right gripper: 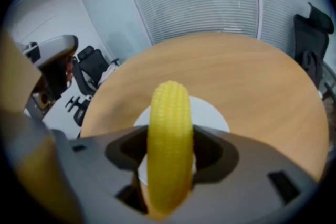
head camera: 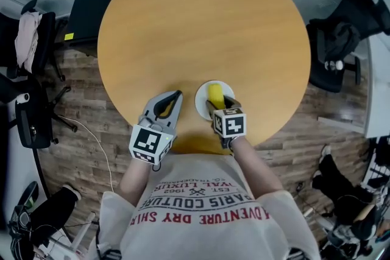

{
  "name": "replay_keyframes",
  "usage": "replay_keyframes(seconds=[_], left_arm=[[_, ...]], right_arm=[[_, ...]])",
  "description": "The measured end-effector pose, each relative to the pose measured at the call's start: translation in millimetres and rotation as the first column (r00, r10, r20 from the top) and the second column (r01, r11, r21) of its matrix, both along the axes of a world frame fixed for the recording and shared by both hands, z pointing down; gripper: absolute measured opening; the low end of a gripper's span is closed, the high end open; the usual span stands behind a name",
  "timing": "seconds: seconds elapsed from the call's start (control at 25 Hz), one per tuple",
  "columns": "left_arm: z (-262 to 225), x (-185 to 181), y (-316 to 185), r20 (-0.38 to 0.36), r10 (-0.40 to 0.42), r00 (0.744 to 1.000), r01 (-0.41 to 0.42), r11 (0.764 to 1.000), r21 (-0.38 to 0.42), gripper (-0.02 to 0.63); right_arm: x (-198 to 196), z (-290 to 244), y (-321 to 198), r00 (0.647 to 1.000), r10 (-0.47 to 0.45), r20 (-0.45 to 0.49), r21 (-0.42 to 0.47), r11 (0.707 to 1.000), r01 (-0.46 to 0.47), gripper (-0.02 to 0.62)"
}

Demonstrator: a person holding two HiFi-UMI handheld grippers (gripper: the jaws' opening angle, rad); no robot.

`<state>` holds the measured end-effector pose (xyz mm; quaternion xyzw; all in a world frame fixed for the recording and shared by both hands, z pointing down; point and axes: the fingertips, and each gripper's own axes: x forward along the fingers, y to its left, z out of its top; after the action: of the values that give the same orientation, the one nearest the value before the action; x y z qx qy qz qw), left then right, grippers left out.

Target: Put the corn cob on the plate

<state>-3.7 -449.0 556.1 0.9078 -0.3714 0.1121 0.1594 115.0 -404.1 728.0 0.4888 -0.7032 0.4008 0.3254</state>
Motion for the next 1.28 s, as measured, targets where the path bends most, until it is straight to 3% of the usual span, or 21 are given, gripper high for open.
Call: replay_keyframes(seconds=[0.76, 1.08, 1.12, 1.2, 1.28], left_arm=[[-3.8, 5.8, 11.4, 0.001, -0.007, 1.0, 0.007, 1.0, -0.004, 0.034], [-23.5, 9.7, 39.8, -0.008, -0.06, 0.998, 0.06, 0.998, 0.011, 0.034], [-27.5, 10.3, 43.4, -0.013, -0.068, 0.998, 0.068, 0.998, 0.015, 0.034], [-36.2, 12.2, 49.8, -0.019, -0.079, 0.997, 0.079, 0.996, 0.028, 0.034], [-46.0, 14.7, 55.4, -0.021, -0.088, 0.996, 0.088, 0.995, 0.045, 0.034]], right_arm=[[-1.9, -15.0, 6.3, 0.999, 0.031, 0.038, 0.048, 0.998, -0.033, 0.265], [7.0, -70.0, 15.3, 0.997, 0.04, 0.073, 0.164, 0.985, -0.052, 0.26], [9.5, -78.6, 16.2, 0.996, 0.047, 0.074, 0.183, 0.981, -0.06, 0.223], [17.4, -95.7, 17.8, 0.996, 0.066, 0.061, 0.229, 0.97, -0.078, 0.079], [24.2, -113.0, 20.0, 0.996, 0.074, 0.057, 0.275, 0.957, -0.087, 0.056]])
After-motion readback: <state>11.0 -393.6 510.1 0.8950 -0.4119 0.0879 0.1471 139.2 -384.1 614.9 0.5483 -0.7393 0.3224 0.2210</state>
